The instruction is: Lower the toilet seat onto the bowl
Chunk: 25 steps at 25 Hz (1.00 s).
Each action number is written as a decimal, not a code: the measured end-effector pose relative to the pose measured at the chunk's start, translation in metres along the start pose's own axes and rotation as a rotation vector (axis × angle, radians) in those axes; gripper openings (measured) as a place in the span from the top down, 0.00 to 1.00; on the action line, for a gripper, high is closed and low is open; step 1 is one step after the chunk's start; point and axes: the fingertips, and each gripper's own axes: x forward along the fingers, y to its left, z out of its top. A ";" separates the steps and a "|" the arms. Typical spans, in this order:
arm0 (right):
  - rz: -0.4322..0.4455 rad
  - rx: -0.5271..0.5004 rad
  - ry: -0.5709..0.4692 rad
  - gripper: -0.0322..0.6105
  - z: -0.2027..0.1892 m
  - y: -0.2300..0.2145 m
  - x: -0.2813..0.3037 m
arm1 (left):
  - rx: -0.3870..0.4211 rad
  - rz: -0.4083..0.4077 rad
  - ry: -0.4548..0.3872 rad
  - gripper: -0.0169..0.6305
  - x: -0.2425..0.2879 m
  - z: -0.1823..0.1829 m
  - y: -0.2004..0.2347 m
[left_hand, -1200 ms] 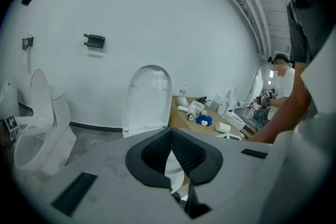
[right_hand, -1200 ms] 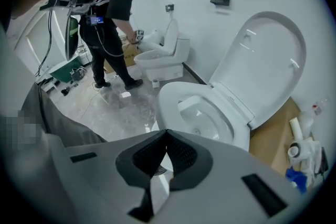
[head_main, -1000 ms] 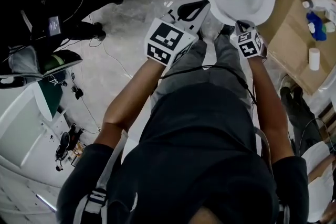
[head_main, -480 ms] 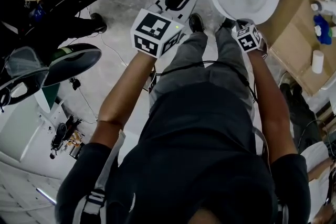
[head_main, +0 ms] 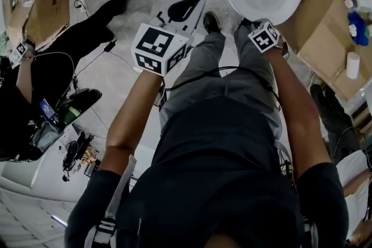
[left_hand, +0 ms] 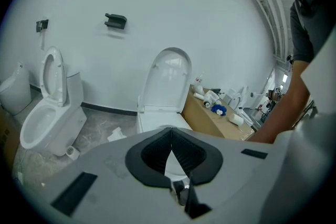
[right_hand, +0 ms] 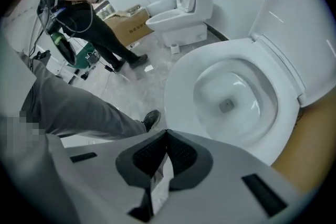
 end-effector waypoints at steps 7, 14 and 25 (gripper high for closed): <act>0.037 -0.016 0.053 0.94 -0.005 -0.001 0.043 | -0.029 0.011 0.020 0.97 0.005 -0.029 0.022; 0.089 -0.026 0.112 0.94 -0.010 -0.007 0.079 | -0.066 0.014 0.060 0.97 0.016 -0.059 0.029; 0.144 -0.138 0.129 0.94 -0.013 0.002 0.100 | -0.095 0.020 0.075 0.97 0.025 -0.075 0.027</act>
